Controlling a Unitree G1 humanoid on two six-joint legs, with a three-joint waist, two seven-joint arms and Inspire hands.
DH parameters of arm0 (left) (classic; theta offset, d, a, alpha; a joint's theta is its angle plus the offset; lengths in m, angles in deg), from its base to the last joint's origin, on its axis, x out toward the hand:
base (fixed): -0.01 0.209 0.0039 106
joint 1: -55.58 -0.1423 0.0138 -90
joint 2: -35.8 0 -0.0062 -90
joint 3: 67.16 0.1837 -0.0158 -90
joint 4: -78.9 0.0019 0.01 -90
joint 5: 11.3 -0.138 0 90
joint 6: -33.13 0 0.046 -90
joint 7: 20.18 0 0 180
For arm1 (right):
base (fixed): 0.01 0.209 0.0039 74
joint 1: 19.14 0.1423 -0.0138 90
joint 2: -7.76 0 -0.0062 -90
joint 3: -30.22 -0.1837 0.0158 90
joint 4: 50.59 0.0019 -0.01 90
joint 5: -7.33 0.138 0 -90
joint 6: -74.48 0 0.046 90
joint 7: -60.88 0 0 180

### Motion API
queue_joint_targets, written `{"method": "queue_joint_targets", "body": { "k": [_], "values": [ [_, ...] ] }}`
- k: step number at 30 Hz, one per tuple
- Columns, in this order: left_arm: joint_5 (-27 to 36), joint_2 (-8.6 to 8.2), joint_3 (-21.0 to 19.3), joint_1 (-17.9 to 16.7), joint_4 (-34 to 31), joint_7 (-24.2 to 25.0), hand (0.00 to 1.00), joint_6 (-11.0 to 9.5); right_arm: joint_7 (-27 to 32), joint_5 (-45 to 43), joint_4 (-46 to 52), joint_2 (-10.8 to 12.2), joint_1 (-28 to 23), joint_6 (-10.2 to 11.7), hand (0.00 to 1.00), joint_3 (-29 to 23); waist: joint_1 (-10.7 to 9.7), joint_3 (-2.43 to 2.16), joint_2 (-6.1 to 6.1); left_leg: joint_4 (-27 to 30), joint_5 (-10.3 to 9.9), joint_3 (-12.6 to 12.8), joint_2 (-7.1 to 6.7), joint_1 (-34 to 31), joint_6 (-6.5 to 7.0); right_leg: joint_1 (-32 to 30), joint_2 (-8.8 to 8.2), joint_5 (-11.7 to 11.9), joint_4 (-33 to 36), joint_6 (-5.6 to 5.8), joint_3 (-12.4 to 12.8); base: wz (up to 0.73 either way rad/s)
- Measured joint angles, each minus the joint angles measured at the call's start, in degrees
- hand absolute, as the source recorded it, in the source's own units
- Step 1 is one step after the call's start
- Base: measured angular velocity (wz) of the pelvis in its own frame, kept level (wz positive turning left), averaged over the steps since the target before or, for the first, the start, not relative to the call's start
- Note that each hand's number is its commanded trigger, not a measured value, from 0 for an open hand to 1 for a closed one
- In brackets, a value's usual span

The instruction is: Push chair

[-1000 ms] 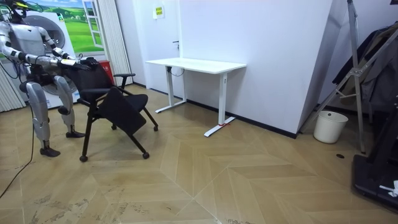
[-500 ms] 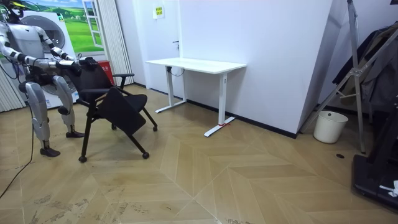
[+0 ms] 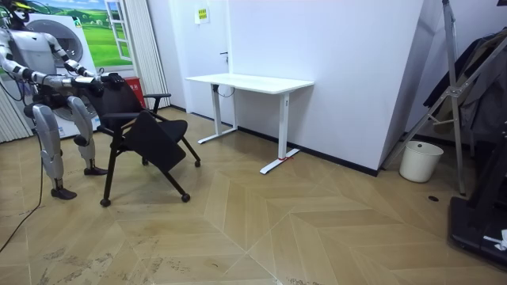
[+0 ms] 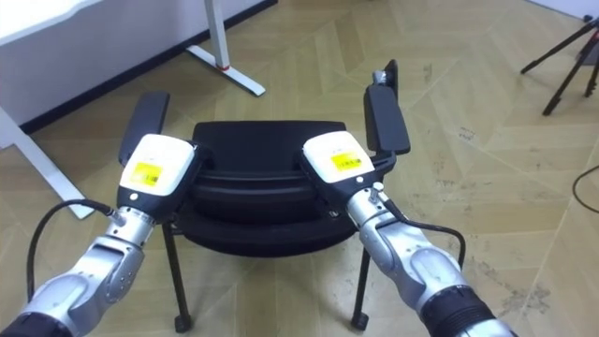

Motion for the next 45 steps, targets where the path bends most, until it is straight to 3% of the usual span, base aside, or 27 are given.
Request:
{"method": "queue_joint_targets", "body": {
  "k": [4,10,12,14,17,22,24,25,26,27,28,29,31,34,36,37,38,40,42,44,45],
  "values": [
    [0.0,-0.16,0.0,0.08,0.42,-0.38,1.0,0.06,0.0,0.03,-0.37,0.45,0.05,-0.06,1.0,-0.06,-0.06,-0.02,-0.52,0.02,0.01,-0.33,0.04,0.15,-0.02,0.31,0.0,-0.01,-0.02,0.01,-0.54,0.03],
    [-1.39,-0.33,-0.05,2.99,2.32,0.78,1.0,-0.78,-0.14,1.94,-1.17,0.64,0.09,-1.03,1.0,-0.07,1.5,0.25,-2.63,2.09,-0.02,-1.43,0.49,-1.13,-0.08,0.33,0.33,-0.28,0.16,-0.51,-1.38,0.06],
    [-2.19,-0.38,-0.2,4.28,4.08,0.83,1.0,-1.58,-0.2,2.91,-2.03,0.84,0.52,-1.06,1.0,-0.03,2.26,0.6,-3.03,3.45,-0.14,-1.53,0.9,-1.57,-0.27,0.54,0.69,-0.45,0.29,-0.98,-1.42,0.02],
    [-2.22,-0.41,-0.2,5.42,5.19,0.91,1.0,-2.15,-0.19,3.7,-2.71,0.86,0.8,-0.88,1.0,-0.02,3.27,0.85,-3.18,5.81,-0.92,-1.46,2.3,-2.35,-1.46,0.53,1.75,-0.82,1.01,-1.9,-1.71,0.0],
    [-2.22,-0.24,-0.23,5.6,5.22,0.7,1.0,-2.13,-0.19,3.98,-2.61,0.93,0.79,-0.63,1.0,-0.02,2.99,1.04,-3.14,8.63,-1.4,-2.91,3.54,-4.29,-2.22,0.4,3.03,-1.75,1.88,-3.19,-3.3,0.22],
    [-2.27,-0.41,-0.77,5.5,5.42,0.43,1.0,-2.02,-1.09,3.45,-1.23,0.62,0.61,-0.59,1.0,-0.06,2.83,1.06,-2.96,13.05,-0.76,-1.81,4.89,-7.55,-2.76,-1.64,3.75,-4.46,5.35,-4.9,-4.85,0.18],
    [-2.28,-0.77,-1.1,5.6,6.34,-0.51,1.0,-2.03,-1.13,3.41,-1.03,0.56,0.62,-0.59,1.0,0.06,2.78,1.18,-3.14,18.28,0.14,-0.36,5.41,-10.89,-2.02,-1.45,3.58,-4.81,6.23,-5.48,-4.9,0.17],
    [-2.28,-1.06,-1.15,5.39,6.35,-0.6,1.0,-1.97,-1.3,3.43,-1.01,0.24,0.52,-0.32,1.0,0.1,2.73,1.19,-3.26,20.07,-0.26,0.22,4.53,-13.66,-0.71,-1.16,2.8,-5.04,6.37,-5.73,-4.43,0.1],
    [-2.28,-1.5,-1.14,5.28,6.19,-0.55,1.0,-2.0,-1.33,3.62,-0.67,-0.88,0.5,0.29,1.0,0.31,3.13,1.26,-2.76,15.81,0.13,1.09,2.28,-15.6,-0.12,-1.41,2.69,-5.42,6.54,-5.7,-4.2,-0.05],
    [-2.27,-1.7,-1.14,5.17,6.04,-0.59,1.0,-1.99,-1.34,3.66,-0.39,-1.29,0.51,0.38,1.0,0.38,3.68,1.33,-2.23,12.32,1.54,1.73,1.33,-16.44,0.22,-1.79,2.69,-5.91,7.1,-5.72,-4.19,-0.66],
    [-2.23,-1.44,-1.26,3.99,5.2,-0.67,1.0,-1.97,-1.41,3.6,-0.79,-0.84,0.51,0.23,1.0,0.63,6.02,1.09,-2.31,10.59,5.79,0.93,0.26,-16.39,1.94,-2.58,2.54,-7.26,8.88,-5.16,-2.37,-0.64],
    [-2.23,-1.38,-1.42,3.23,4.66,-0.88,1.0,-1.95,-1.62,3.61,-0.95,-0.64,0.15,0.26,1.0,0.66,6.26,0.68,-3.24,8.82,5.68,0.84,-1.17,-15.38,1.7,-2.9,2.13,-7.89,9.12,-4.63,-2.41,-0.45],
    [-2.24,-1.27,-1.32,3.15,4.14,-1.25,1.0,-1.95,-1.59,3.69,-0.79,-1.01,-0.04,0.69,1.0,0.65,6.43,0.44,-4.12,7.58,6.05,0.71,-2.1,-14.75,1.89,-2.98,1.56,-7.83,8.93,-4.8,-2.98,0.13],
    [-2.22,-1.13,-1.37,3.01,4.01,-1.55,1.0,-1.91,-0.58,2.66,-0.57,-0.95,-0.1,0.62,1.0,0.65,6.27,0.21,-4.32,7.19,6.03,0.43,-3.12,-14.02,2.26,-1.82,0.67,-8.04,8.12,-4.48,-3.83,0.13],
    [-2.21,-1.4,-1.38,3.03,3.97,-1.61,1.0,-1.85,-0.19,2.06,-0.45,-1.21,-0.1,0.61,1.0,0.55,6.29,0.15,-4.44,7.33,5.41,0.23,-4.17,-13.68,2.88,-1.38,-0.69,-8.83,9.19,-4.0,-4.36,0.12],
    [-2.2,-1.56,-1.36,2.95,4.03,-1.58,1.0,-1.85,-0.02,2.01,-0.56,-1.31,0.0,0.61,1.0,0.56,6.63,0.18,-4.42,7.27,4.77,0.48,-4.88,-13.02,3.11,-1.36,-1.65,-9.62,11.27,-3.19,-4.51,-0.04],
    [-2.2,-1.54,-1.33,2.95,4.08,-1.58,1.0,-2.02,0.08,1.69,-1.0,-1.29,0.35,0.6,1.0,0.57,6.8,0.29,-4.15,7.78,3.73,0.9,-5.06,-12.93,3.5,-2.63,-2.58,-10.06,15.5,-2.41,-6.05,-0.06],
    [-2.2,-1.5,-1.31,3.03,4.13,-1.69,1.0,-2.32,0.65,1.47,-1.96,-1.13,0.85,0.61,1.0,0.57,6.8,0.42,-3.98,9.51,2.27,0.96,-5.27,-12.93,4.01,-4.93,-4.64,-10.04,22.67,-2.37,-9.22,0.03],
    [-2.03,-1.5,-1.21,3.22,4.51,-1.99,1.0,-2.78,0.86,1.47,-2.66,-1.08,1.18,0.65,1.0,0.56,6.7,0.68,-3.73,11.12,0.69,1.12,-5.66,-12.38,4.74,-6.4,-6.36,-9.29,28.14,-1.7,-9.4,0.06],
    [-1.87,-1.51,-1.13,3.48,5.1,-2.04,1.0,-3.19,0.87,1.43,-2.76,-0.87,1.53,0.34,1.0,0.58,6.77,1.45,-2.42,12.41,-1.55,1.01,-5.6,-11.02,5.56,-7.05,-7.29,-6.39,32.79,-1.54,-9.48,0.0],
    [-1.82,-1.48,-1.14,3.48,5.12,-2.1,1.0,-3.22,0.86,1.42,-2.74,-0.75,1.51,0.25,1.0,0.58,6.96,1.44,-2.12,12.62,-2.21,0.4,-5.51,-10.8,5.85,-7.78,-7.41,-5.42,34.37,-1.56,-9.34,0.0]
  ]
}}
